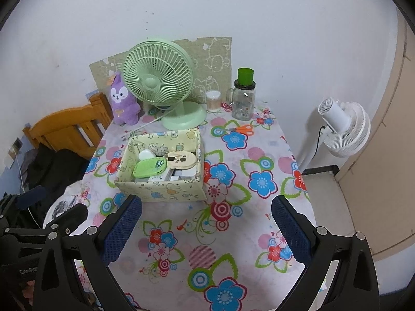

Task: Organize rigid objects

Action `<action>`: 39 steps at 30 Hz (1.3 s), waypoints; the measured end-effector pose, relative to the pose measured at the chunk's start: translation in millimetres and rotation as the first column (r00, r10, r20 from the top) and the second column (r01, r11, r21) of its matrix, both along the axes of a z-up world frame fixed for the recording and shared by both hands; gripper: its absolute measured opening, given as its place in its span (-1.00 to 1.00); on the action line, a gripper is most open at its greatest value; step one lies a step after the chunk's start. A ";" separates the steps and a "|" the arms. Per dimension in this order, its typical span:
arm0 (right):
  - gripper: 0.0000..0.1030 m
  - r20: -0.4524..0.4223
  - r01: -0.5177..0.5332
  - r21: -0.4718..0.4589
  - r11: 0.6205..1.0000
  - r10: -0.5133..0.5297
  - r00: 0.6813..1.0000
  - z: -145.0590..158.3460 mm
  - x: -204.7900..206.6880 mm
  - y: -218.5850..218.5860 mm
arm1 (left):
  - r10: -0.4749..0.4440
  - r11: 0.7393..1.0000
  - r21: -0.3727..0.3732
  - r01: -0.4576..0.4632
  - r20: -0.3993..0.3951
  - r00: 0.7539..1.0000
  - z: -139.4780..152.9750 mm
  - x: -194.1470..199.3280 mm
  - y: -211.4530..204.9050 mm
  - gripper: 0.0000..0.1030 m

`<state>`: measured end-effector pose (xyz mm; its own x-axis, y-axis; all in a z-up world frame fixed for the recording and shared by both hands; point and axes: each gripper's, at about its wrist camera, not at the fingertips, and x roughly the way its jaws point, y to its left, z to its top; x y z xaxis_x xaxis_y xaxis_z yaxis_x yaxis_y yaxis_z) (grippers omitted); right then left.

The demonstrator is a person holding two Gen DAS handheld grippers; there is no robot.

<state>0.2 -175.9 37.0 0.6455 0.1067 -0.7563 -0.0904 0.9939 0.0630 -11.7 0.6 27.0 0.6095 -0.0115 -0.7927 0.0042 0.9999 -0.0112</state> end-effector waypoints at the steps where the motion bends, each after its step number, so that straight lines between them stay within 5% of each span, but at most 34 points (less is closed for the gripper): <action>1: 0.96 0.002 -0.002 -0.001 1.000 0.002 1.000 0.4 -0.8 0.8 | 0.003 1.000 -0.001 -0.003 0.002 1.000 0.4 -0.3 0.5 1.00; 39: 0.96 0.013 0.026 -0.005 1.000 -0.026 1.000 2.1 -4.3 5.0 | 0.002 1.000 0.000 -0.002 0.021 1.000 1.3 -5.7 3.5 1.00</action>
